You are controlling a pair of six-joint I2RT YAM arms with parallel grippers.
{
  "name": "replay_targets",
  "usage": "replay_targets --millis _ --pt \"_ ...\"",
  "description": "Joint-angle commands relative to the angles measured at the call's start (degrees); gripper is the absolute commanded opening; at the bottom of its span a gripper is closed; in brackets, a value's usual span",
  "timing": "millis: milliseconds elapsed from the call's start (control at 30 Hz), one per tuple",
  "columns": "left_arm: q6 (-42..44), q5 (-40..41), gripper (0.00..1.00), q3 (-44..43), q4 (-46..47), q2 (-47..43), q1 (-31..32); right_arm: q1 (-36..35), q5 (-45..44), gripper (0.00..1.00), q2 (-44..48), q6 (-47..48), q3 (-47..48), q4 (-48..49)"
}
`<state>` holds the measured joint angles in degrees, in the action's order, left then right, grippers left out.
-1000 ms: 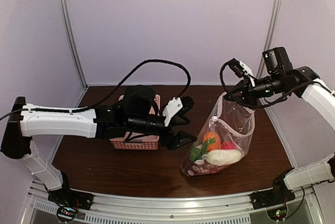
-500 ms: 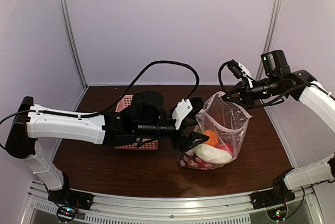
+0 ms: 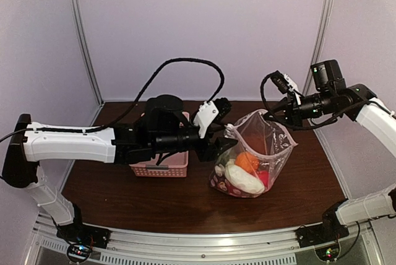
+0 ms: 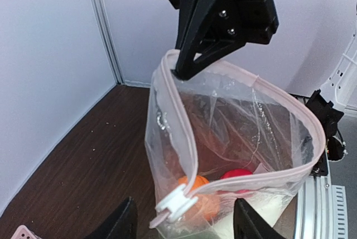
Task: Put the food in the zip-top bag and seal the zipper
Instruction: Pass from the right arm to the left
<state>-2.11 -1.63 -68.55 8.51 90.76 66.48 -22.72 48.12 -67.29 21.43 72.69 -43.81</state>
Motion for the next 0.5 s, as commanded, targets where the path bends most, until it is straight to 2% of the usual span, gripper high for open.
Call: replay_targets --millis 0,233,467 --pt "6.6 -4.1 0.57 0.9 1.1 -1.8 0.0 0.0 1.4 0.00 1.0 -0.2 -0.9 1.4" --pt "9.0 -10.0 0.38 -1.3 -1.5 0.5 -0.8 0.1 1.5 0.00 0.2 -0.2 0.2 0.9" --pt "8.7 -6.4 0.23 1.5 1.8 -0.3 -1.4 0.1 1.7 0.00 -0.3 0.3 0.8 0.0"
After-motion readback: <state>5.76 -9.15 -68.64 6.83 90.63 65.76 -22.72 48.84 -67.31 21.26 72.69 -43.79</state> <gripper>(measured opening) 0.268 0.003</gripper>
